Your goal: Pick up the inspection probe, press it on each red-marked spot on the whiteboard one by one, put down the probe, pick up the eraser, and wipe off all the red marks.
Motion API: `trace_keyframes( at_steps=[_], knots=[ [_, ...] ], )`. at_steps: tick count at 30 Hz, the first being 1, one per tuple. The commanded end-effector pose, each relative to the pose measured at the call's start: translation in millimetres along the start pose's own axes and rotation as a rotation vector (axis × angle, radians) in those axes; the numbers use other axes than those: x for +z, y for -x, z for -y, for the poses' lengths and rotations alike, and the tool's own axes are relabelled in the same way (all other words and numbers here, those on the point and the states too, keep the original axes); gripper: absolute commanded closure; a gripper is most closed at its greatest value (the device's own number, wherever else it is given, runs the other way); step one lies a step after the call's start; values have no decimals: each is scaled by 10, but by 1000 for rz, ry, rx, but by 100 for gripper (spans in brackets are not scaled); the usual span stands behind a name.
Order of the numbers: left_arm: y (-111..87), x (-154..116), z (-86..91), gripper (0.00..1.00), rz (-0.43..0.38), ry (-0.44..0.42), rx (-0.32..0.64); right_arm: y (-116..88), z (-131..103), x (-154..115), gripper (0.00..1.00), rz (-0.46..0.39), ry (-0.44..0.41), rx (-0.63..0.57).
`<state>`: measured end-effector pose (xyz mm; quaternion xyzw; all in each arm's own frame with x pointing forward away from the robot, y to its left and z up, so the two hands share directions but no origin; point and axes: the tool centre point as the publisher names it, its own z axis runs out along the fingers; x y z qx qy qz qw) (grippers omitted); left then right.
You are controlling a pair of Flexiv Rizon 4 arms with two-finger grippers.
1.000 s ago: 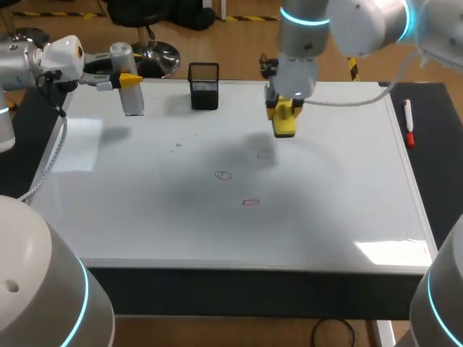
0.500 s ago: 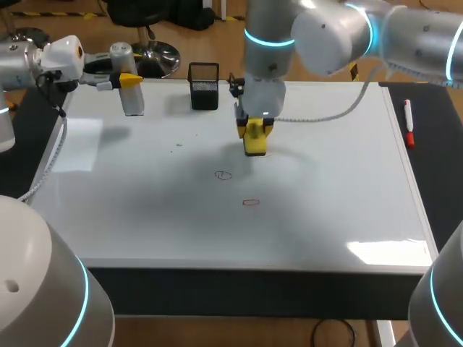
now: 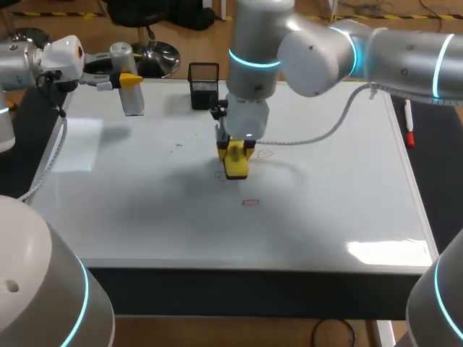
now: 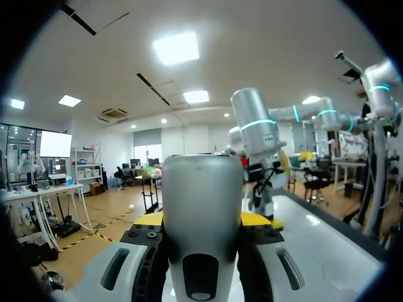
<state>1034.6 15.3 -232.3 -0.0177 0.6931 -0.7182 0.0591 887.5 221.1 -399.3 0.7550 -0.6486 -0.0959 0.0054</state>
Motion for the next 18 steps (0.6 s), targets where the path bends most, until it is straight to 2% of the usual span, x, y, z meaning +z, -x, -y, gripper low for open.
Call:
trace_keyframes(
  at_steps=[1, 18],
  knots=[
    [-9, 4, 16, 100, 3, 1, 1, 109, 77, 91, 100, -20, 28, -18],
    [-9, 4, 16, 100, 3, 1, 1, 360, 150, 310, 100, -55, 66, -22]
  ],
)
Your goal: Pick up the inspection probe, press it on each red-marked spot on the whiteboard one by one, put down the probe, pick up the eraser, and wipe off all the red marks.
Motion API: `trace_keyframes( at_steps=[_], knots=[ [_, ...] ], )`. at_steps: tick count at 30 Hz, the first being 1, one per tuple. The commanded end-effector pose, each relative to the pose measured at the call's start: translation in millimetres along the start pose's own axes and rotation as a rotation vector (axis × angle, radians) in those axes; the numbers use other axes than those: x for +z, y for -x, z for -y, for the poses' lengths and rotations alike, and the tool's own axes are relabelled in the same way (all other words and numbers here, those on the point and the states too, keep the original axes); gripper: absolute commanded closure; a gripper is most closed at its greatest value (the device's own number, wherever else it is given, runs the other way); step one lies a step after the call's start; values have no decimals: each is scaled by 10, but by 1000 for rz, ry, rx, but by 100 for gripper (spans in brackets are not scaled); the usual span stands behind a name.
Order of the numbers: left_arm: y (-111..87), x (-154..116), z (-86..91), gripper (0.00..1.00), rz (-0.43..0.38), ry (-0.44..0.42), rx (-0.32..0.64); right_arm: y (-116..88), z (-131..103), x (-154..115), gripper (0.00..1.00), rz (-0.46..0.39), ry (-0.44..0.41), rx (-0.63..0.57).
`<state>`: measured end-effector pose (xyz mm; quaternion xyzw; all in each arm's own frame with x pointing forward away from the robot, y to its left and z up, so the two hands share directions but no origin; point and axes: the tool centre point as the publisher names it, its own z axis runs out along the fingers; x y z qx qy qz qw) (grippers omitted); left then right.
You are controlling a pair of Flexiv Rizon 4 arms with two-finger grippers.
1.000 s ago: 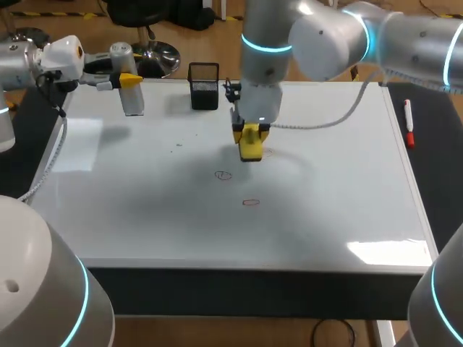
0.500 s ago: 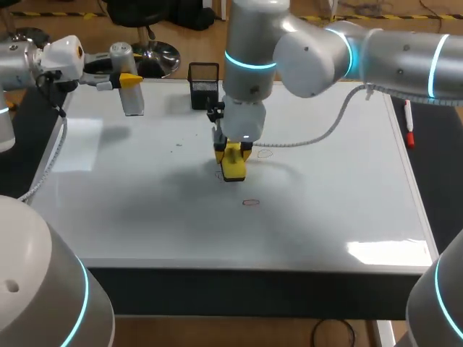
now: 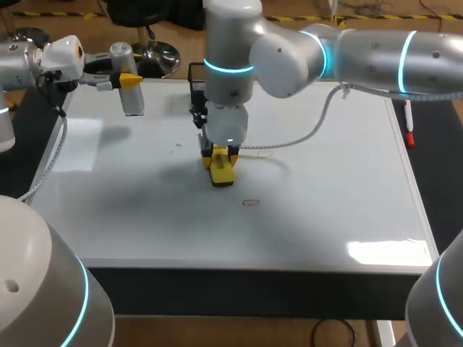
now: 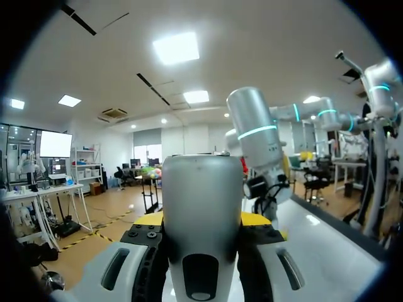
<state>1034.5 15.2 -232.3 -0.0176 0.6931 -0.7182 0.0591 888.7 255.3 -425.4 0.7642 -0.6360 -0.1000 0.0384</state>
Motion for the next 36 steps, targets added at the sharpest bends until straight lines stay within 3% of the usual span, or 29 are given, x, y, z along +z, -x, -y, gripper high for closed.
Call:
trace_keyframes(
  at_steps=[1, 16, 36],
  knots=[
    [-8, 3, 17, 100, 3, 1, 1, 72, 50, 10, 100, -15, 9, 3],
    [-8, 3, 17, 100, 3, 1, 1, 45, 19, 158, 100, -14, 35, 20],
    [-8, 3, 17, 100, 3, 1, 1, -407, -18, 199, 100, -35, 33, 94]
  ],
)
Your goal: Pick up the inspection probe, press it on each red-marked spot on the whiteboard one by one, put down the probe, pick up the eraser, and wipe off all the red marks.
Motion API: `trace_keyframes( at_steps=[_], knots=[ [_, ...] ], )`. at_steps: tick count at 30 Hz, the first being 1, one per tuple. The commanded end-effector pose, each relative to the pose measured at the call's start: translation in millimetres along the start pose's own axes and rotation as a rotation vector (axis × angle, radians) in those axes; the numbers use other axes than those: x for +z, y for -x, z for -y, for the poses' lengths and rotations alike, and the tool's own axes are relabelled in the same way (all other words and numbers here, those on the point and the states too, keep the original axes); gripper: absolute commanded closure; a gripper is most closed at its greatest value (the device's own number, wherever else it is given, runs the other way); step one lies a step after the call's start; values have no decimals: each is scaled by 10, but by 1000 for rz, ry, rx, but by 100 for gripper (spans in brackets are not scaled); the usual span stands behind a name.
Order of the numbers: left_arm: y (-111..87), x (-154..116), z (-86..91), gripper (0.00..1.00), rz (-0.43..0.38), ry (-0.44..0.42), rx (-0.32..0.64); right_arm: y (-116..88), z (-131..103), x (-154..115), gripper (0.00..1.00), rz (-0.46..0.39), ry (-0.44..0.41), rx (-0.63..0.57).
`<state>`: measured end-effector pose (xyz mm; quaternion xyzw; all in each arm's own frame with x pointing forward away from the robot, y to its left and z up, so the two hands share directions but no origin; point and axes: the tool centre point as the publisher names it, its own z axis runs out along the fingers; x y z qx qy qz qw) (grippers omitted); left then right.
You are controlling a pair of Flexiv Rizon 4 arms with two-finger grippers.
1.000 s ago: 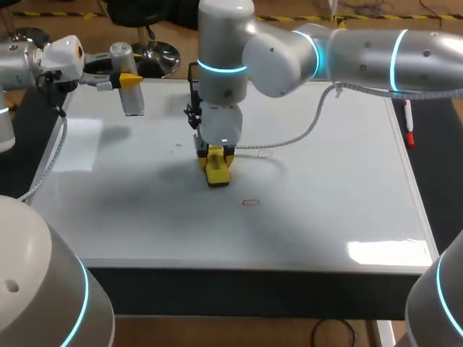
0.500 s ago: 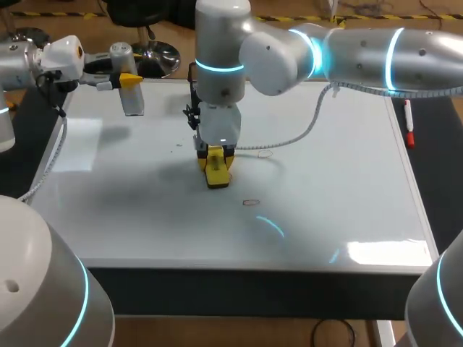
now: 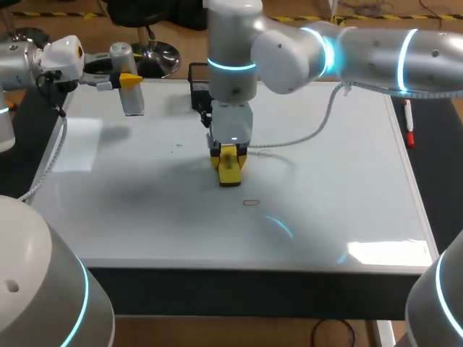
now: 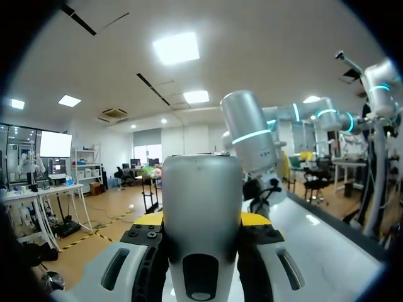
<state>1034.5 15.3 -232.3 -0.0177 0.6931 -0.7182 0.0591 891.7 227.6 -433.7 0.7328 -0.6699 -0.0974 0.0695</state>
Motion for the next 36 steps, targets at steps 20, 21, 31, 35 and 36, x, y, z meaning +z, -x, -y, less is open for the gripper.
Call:
trace_keyframes(
  at_steps=[20, 21, 31, 35, 36],
  knots=[
    [-8, 3, 16, 100, 3, 1, 1, 58, -177, -416, 100, -39, -109, -72],
    [-8, 3, 16, 100, 3, 1, 1, 111, -198, -487, 100, -33, -126, -83],
    [-8, 3, 16, 100, 3, 1, 1, 491, -187, -345, 100, -19, -109, -128],
    [-8, 3, 16, 100, 3, 1, 1, 586, -176, -202, 100, -25, -86, -133],
    [-8, 3, 16, 100, 3, 1, 1, 602, -172, -176, 100, -22, -80, -132]
  ],
)
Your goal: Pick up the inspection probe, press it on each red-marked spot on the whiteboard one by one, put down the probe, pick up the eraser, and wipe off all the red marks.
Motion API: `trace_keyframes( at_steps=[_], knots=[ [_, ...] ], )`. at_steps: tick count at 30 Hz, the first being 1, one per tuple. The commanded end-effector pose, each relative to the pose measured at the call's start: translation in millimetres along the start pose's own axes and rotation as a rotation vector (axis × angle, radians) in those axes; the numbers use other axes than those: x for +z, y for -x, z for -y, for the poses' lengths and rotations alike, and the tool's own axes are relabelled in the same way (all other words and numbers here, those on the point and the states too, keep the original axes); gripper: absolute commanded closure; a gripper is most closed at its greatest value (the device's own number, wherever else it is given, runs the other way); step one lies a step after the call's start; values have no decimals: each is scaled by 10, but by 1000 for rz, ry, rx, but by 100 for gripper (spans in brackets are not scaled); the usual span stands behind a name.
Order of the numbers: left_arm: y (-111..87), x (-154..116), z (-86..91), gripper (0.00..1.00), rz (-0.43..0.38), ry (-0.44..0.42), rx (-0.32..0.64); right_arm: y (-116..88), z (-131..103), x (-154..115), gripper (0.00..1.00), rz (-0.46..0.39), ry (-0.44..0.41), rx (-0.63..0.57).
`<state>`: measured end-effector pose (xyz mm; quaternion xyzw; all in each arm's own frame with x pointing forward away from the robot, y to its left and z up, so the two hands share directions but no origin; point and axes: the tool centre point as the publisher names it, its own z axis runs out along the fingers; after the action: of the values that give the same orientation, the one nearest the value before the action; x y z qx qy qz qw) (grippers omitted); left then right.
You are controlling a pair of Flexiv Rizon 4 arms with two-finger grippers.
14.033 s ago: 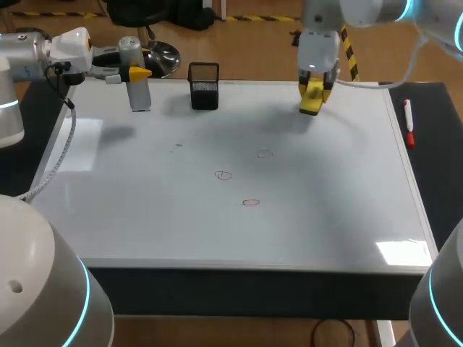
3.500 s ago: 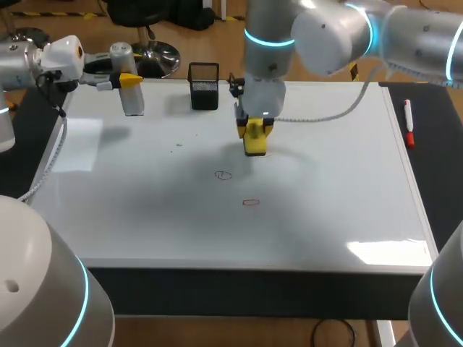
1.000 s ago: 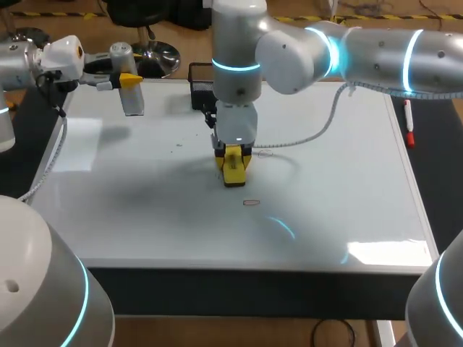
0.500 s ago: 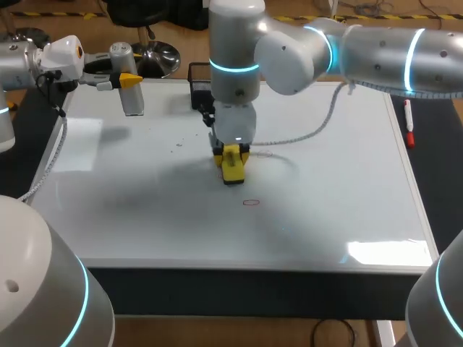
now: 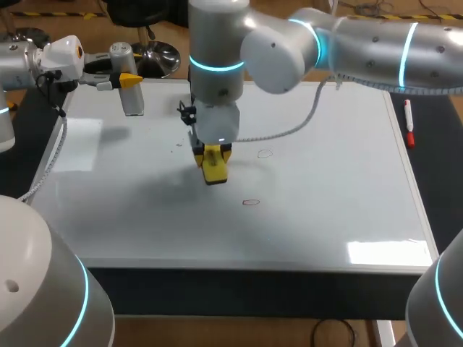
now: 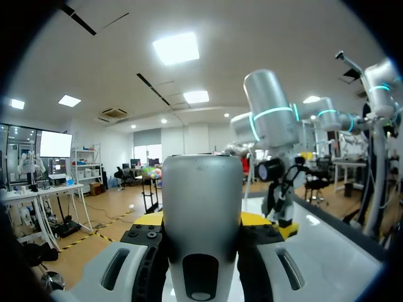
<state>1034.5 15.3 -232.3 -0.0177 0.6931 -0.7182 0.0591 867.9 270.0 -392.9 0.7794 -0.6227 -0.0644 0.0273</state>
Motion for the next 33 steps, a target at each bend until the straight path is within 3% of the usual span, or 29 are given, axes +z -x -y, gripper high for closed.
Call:
trace_keyframes(
  at_steps=[1, 2, 19, 33],
  knots=[
    [-8, 3, 17, 100, 3, 1, 1, 142, 121, 195, 100, -47, 28, 1],
    [-8, 3, 17, 100, 3, 1, 1, 161, 121, 232, 100, -75, 29, -2],
    [-8, 3, 17, 100, 3, 1, 1, 135, 86, 348, 100, -64, 49, 27],
    [-8, 3, 17, 100, 3, 1, 1, -154, -23, 499, 100, -44, 69, 106]
  ],
)
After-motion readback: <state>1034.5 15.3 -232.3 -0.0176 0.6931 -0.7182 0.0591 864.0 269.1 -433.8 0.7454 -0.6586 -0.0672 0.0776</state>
